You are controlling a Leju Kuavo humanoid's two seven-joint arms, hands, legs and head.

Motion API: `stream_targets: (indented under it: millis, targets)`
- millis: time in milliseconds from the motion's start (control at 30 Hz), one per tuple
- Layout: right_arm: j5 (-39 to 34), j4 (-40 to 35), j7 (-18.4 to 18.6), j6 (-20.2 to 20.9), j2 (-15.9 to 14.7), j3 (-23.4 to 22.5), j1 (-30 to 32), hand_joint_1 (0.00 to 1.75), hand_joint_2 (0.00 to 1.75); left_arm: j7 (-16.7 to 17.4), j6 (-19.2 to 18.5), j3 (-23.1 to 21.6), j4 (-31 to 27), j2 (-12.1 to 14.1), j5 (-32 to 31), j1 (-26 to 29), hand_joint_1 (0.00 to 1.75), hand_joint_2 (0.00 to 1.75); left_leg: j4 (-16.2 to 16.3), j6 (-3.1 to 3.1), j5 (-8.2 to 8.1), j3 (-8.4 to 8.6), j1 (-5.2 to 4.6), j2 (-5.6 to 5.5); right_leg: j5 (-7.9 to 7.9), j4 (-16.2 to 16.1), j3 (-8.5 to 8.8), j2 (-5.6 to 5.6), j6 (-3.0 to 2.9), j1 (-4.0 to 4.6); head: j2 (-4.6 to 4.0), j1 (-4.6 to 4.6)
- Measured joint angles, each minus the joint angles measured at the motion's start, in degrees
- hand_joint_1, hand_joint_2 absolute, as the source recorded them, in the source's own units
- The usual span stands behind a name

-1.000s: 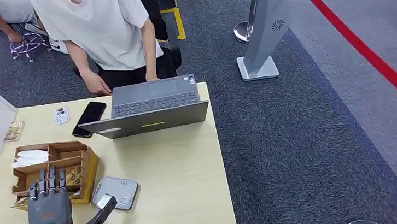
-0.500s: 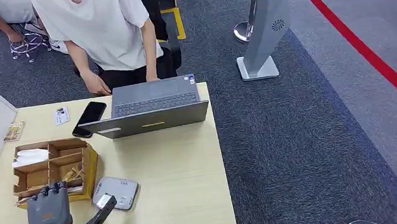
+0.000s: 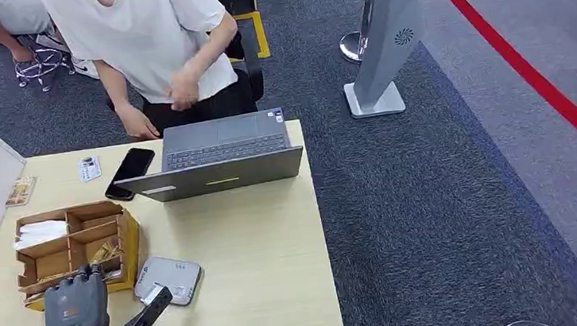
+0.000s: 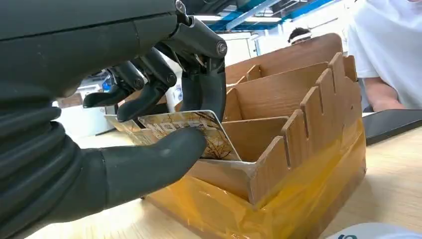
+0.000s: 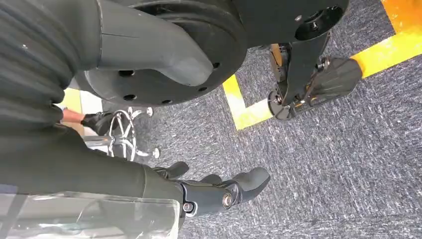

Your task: Pass the card to the sensor for recognition and then transmit it.

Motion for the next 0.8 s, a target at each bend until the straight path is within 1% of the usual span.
stream_targets:
  millis: [800]
  targets:
    - [0.0,0.0,0.0,0.0,0.0,0.0,0.0,0.0,1.75,0.0,0.0,0.0,0.0,0.0,0.0,0.0,1.75,1.75,0.0,0.0,0.0,0.01,0.0,0.0,0.0,0.0,0.02,0.0,0.0,0.0,0.0,-0.02]
